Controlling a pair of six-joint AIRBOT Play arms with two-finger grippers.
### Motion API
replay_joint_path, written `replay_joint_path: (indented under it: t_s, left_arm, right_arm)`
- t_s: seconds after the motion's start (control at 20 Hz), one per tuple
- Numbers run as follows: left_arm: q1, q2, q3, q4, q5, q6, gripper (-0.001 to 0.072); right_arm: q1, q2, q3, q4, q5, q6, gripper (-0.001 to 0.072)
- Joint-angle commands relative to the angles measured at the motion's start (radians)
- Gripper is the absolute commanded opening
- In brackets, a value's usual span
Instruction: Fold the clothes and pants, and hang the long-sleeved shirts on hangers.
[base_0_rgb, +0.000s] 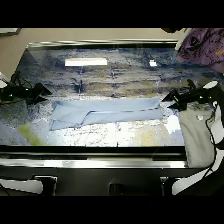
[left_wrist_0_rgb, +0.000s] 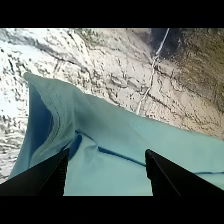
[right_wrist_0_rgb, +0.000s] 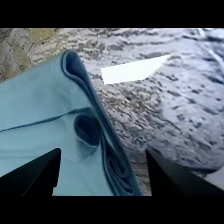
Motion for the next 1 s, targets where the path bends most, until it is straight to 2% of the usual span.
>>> replay_joint_path:
  t_s: [0.0, 0.15, 0.2, 0.3, 0.35, 0.4, 0.45, 0.5, 0.6, 0.8, 0.95]
  left_arm:
    - [0.002, 0.008, 0.007, 0.002, -0.003, -0.017, 0.0553]
    - [0.001, 0.008, 0.007, 0.002, -0.004, -0.019, 0.0553]
    - [0.0, 0.008, 0.007, 0.002, -0.004, -0.028, 0.0552]
    - [-0.003, 0.008, 0.007, -0.002, -0.004, -0.04, 0.0552]
    - [-0.009, 0.008, 0.007, -0.003, -0.005, -0.046, 0.0532]
    - [-0.02, 0.008, 0.007, -0.013, -0.005, -0.045, 0.0442]
    - [-0.036, 0.008, 0.007, -0.024, -0.005, -0.045, 0.0252]
    - [-0.061, 0.007, 0.007, -0.041, -0.003, -0.045, 0.002]
    - [-0.137, 0.001, 0.006, -0.063, 0.031, -0.066, 0.0021]
    - [-0.359, -0.048, 0.006, -0.069, 0.121, -0.167, 0.002]
    - [-0.538, -0.112, 0.008, -0.173, 0.211, -0.175, 0.002]
  right_arm:
    - [0.02, -0.075, 0.0, 0.118, 0.034, -0.057, 0.0613]
    - [0.071, -0.106, 0.0, 0.102, 0.032, -0.066, 0.061]
    - [0.088, -0.108, 0.0, 0.09, 0.03, -0.065, 0.0581]
    - [0.114, -0.108, 0.0, 0.06, 0.025, -0.064, 0.041]
    - [0.114, -0.106, 0.0, 0.06, 0.031, -0.064, 0.0284]
    - [0.114, -0.099, 0.0, 0.058, 0.035, -0.052, 0.0146]
    - [0.11, -0.079, 0.001, 0.04, 0.034, -0.047, 0.006]
    - [0.11, -0.052, 0.005, 0.01, 0.031, -0.025, 0.0039]
    - [0.11, 0.019, 0.017, -0.061, 0.033, 0.047, 0.0039]
    - [0.11, 0.172, 0.028, -0.174, 0.065, 0.186, 0.0038]
    - [0.11, 0.283, 0.028, -0.243, 0.113, 0.254, 0.0038]
